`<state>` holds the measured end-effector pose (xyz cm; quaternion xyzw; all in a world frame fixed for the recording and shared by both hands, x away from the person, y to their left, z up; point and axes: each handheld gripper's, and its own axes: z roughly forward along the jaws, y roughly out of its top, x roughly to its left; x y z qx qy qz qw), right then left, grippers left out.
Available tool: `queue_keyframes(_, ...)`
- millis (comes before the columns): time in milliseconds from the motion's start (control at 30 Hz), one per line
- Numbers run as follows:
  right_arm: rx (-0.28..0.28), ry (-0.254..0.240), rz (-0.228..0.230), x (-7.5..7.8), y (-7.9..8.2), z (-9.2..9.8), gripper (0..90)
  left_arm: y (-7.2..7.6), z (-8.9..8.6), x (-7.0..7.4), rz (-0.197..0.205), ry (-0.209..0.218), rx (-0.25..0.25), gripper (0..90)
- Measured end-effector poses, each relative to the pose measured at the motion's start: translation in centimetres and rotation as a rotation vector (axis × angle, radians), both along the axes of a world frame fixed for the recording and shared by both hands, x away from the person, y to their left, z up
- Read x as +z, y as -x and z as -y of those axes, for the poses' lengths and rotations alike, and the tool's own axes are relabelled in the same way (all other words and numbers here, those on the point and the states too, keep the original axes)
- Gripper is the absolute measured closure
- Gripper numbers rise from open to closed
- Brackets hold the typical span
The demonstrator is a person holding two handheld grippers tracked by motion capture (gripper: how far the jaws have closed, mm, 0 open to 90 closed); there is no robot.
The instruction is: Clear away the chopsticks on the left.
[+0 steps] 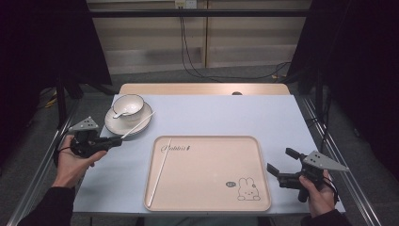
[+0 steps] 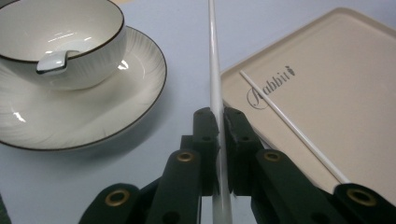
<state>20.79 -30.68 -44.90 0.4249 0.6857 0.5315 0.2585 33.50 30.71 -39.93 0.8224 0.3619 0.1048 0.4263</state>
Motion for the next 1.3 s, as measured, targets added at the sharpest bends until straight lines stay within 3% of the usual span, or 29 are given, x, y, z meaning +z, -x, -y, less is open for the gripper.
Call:
queue_keyframes(133, 0.008, -0.009, -0.002, 0.0, 0.1, -0.2, 2.4, 1.4, 1.1, 0.2, 0.013, 0.0, 0.026, 84.3)
queue_keyframes(233, 0.01, 0.007, -0.003, 0.0, 0.1, -0.1, 2.3, 2.4, 1.9, 0.2, 0.022, -0.026, 0.055, 84.3)
queue_keyframes(467, 0.013, 0.001, -0.003, 0.0, 0.1, -0.1, 2.4, 5.0, 3.3, -0.1, -0.017, 0.038, 0.093, 84.2)
queue_keyframes(533, 0.007, -0.004, -0.006, 0.0, 0.2, -0.1, 2.2, 6.1, 4.0, 0.4, -0.007, 0.029, 0.107, 84.2)
queue_keyframes(567, 0.006, -0.003, -0.009, -0.1, 0.2, -0.1, 1.8, 6.6, 4.3, 0.7, -0.015, 0.06, 0.116, 84.2)
queue_keyframes(700, -0.005, -0.014, -0.01, -0.1, 0.1, 0.1, 1.9, 8.7, 5.7, 2.0, -0.006, 0.072, 0.159, 84.2)
queue_keyframes(733, -0.006, -0.013, -0.01, -0.1, 0.1, 0.0, 2.0, 9.0, 6.1, 2.1, -0.019, 0.062, 0.146, 84.2)
queue_keyframes(800, 0.007, -0.025, -0.01, 0.0, 0.2, 0.0, 2.0, 9.5, 6.8, 1.8, -0.03, 0.09, 0.191, 84.1)
queue_keyframes(867, 0.01, -0.019, 0.01, 0.1, 0.2, -0.3, 1.9, 9.9, 7.7, 0.9, -0.059, 0.109, 0.191, 84.1)
queue_keyframes(933, 0.017, -0.015, 0.017, 0.1, 0.3, -0.4, 1.8, 9.9, 8.6, 0.2, -0.095, 0.091, 0.185, 84.1)
queue_keyframes(1000, 0.02, -0.005, 0.019, 0.1, 0.3, -0.5, 1.8, 10.0, 9.5, -0.1, -0.096, 0.094, 0.201, 84.1)
queue_keyframes(1067, 0.024, -0.007, 0.02, 0.0, 0.3, -0.5, 1.7, 10.0, 10.5, -0.4, -0.094, 0.068, 0.23, 84.1)
queue_keyframes(1200, 0.023, -0.009, 0.021, 0.1, 0.3, -0.5, 1.8, 9.5, 11.6, -1.4, -0.157, 0.04, 0.243, 84.2)
queue_keyframes(1233, 0.022, -0.01, 0.024, 0.0, 0.3, -0.5, 1.8, 9.3, 11.7, -1.6, -0.155, 0.053, 0.265, 84.2)
queue_keyframes(1267, 0.021, -0.004, 0.021, 0.0, 0.3, -0.5, 1.8, 9.2, 11.8, -1.7, -0.149, 0.028, 0.279, 84.2)
queue_keyframes(1300, 0.019, -0.006, 0.02, 0.0, 0.3, -0.5, 1.8, 9.0, 11.9, -1.9, -0.155, 0.034, 0.286, 84.2)
